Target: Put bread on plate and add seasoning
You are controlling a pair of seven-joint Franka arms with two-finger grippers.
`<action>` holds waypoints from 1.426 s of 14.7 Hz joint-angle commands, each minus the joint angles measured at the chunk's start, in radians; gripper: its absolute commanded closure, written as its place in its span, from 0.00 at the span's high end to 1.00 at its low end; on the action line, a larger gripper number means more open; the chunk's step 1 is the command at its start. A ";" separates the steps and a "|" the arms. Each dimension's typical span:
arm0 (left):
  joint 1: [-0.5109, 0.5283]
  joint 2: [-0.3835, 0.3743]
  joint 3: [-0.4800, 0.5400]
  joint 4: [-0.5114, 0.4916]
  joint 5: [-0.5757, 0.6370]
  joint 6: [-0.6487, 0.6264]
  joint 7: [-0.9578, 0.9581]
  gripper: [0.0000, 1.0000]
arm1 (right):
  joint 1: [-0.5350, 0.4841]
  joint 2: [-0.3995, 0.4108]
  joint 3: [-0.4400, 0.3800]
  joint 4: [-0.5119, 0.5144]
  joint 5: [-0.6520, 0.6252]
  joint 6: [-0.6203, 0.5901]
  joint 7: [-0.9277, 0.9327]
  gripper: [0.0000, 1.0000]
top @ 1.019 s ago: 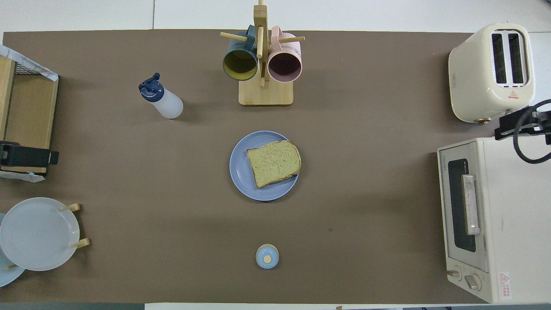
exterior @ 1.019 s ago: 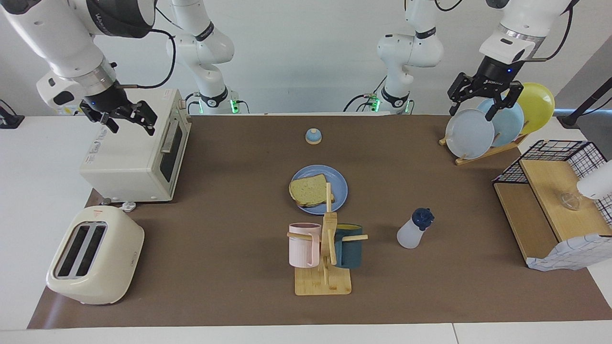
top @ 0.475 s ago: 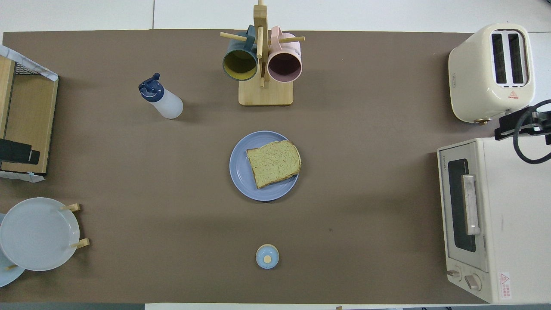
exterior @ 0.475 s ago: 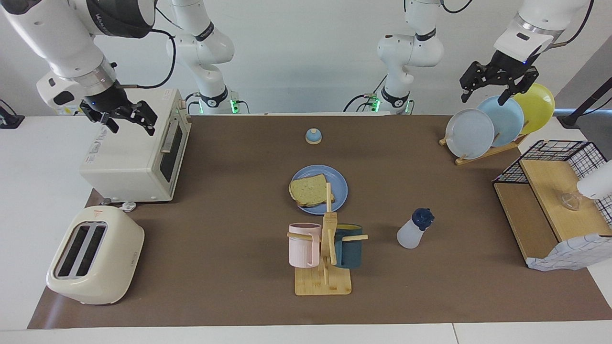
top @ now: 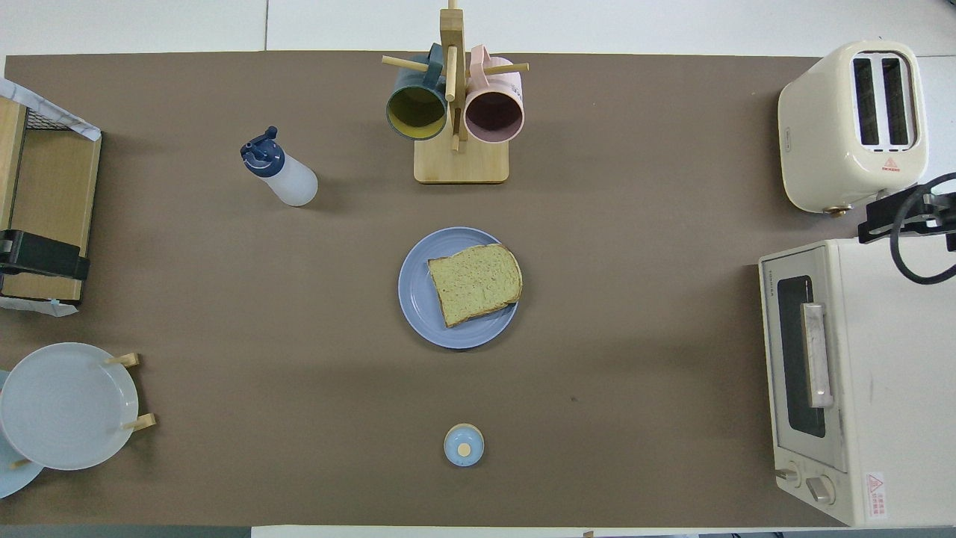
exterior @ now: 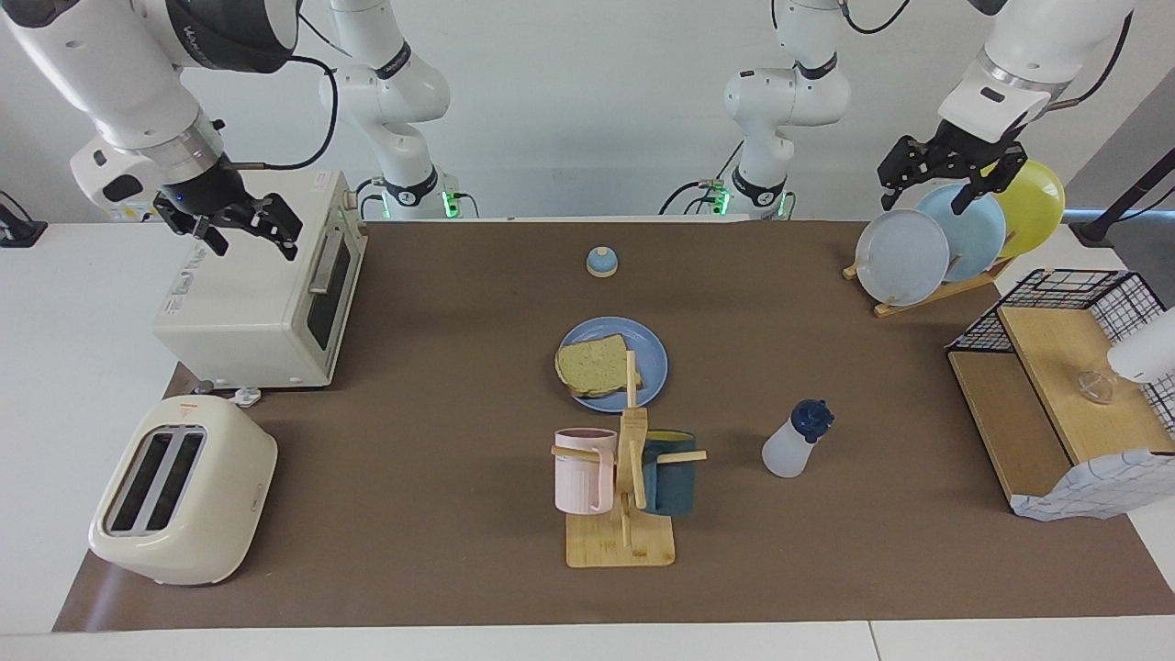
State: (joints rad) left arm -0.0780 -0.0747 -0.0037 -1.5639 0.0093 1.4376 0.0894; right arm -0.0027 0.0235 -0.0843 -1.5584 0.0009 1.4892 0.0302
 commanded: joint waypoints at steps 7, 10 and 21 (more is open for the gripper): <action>0.147 0.030 -0.151 -0.021 0.001 0.086 -0.060 1.00 | -0.005 -0.016 0.001 -0.018 0.021 -0.001 -0.016 1.00; 0.141 0.032 -0.148 0.019 0.001 0.011 -0.059 1.00 | -0.005 -0.016 0.001 -0.018 0.021 -0.001 -0.016 1.00; 0.102 0.027 -0.130 0.005 -0.035 0.041 -0.063 1.00 | -0.005 -0.016 0.001 -0.018 0.021 -0.001 -0.016 1.00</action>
State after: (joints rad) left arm 0.0303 -0.0435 -0.1435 -1.5559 -0.0052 1.4572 0.0406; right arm -0.0027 0.0235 -0.0843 -1.5585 0.0009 1.4892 0.0302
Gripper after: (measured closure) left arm 0.000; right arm 0.000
